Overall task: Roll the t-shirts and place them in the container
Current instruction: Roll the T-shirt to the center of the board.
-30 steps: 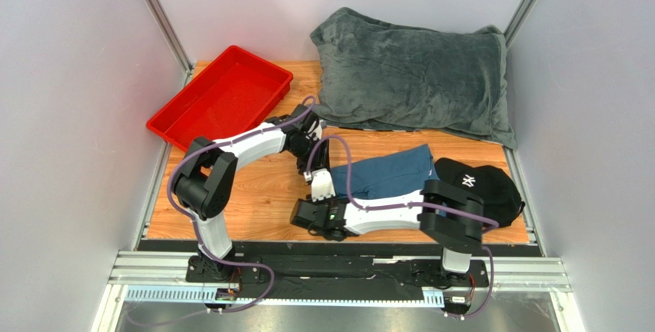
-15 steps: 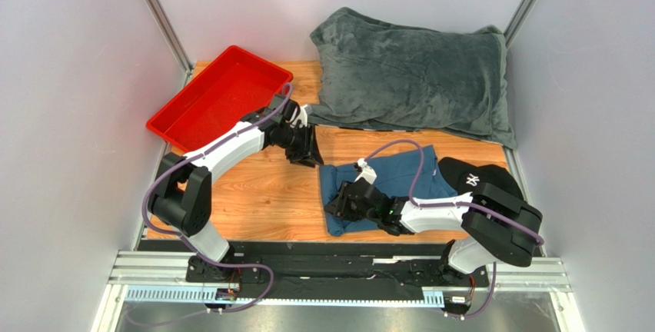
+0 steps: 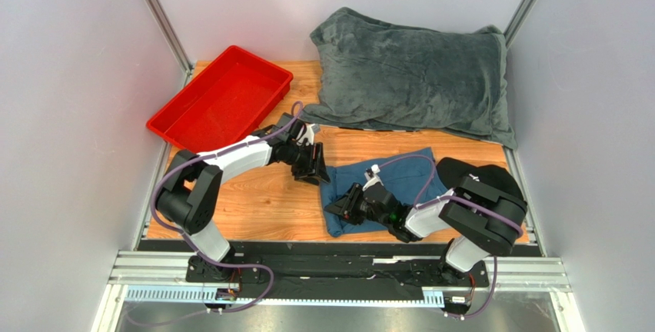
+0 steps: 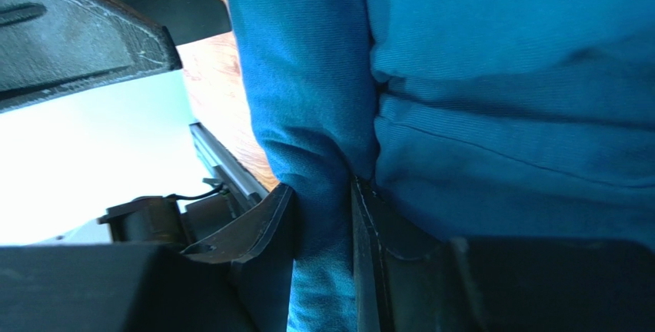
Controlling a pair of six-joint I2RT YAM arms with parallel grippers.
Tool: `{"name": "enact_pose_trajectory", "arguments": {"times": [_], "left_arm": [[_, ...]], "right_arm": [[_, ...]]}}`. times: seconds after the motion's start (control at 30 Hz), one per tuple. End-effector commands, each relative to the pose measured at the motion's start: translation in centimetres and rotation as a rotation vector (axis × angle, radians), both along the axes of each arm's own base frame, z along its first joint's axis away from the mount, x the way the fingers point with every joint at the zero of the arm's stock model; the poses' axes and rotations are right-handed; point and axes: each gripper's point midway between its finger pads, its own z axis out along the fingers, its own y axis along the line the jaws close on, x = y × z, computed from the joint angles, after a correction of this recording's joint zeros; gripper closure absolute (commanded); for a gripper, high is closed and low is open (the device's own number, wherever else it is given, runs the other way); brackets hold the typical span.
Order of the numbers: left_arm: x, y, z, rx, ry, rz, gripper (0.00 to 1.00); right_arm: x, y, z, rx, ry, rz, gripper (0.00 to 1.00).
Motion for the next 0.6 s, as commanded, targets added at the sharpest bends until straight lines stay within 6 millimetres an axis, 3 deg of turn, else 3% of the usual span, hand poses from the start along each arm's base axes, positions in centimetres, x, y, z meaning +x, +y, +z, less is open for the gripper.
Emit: {"name": "enact_pose_trajectory", "arguments": {"times": [0.0, 0.1, 0.3, 0.57], "left_arm": [[0.7, -1.6, -0.5, -0.039, -0.028, -0.014, 0.44], [0.9, -1.5, -1.2, -0.002, -0.023, -0.002, 0.47], [1.1, -1.7, -0.7, 0.052, -0.018, 0.005, 0.59], [0.7, -0.8, -0.9, 0.2, 0.014, 0.028, 0.81]], "right_arm": [[-0.2, 0.1, 0.4, 0.097, 0.053, -0.016, 0.68], [-0.4, -0.3, -0.1, 0.106, 0.071, -0.024, 0.69], [-0.5, -0.6, -0.5, 0.102, 0.08, -0.032, 0.69], [-0.2, -1.0, -0.2, 0.025, 0.041, -0.022, 0.64]]}}
